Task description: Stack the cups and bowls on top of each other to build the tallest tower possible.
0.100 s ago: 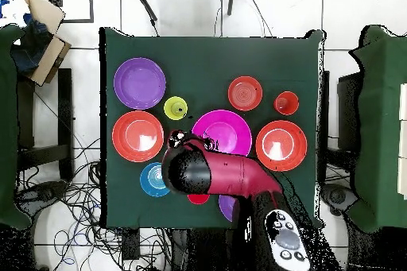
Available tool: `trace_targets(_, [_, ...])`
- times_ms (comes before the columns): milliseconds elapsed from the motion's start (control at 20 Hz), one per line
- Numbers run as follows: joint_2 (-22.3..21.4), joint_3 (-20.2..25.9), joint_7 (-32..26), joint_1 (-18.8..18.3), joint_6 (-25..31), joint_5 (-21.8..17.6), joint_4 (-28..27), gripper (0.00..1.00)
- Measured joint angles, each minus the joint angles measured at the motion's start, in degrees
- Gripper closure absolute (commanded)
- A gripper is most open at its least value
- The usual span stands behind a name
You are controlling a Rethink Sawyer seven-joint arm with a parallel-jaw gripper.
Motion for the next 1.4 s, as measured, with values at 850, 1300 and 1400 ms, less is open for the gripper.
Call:
trace_targets(850, [1.9,-0.2,0.0,3.0,8.9,0.5,-9.6,0.0])
trace_targets(1300, [4.9,-0.9,0.0,3.0,8.9,0.4,-12.5,0.0])
trace_targets(1400, [5.8,-1.1,0.0,3.1,8.9,0.4,-13.0,0.0])
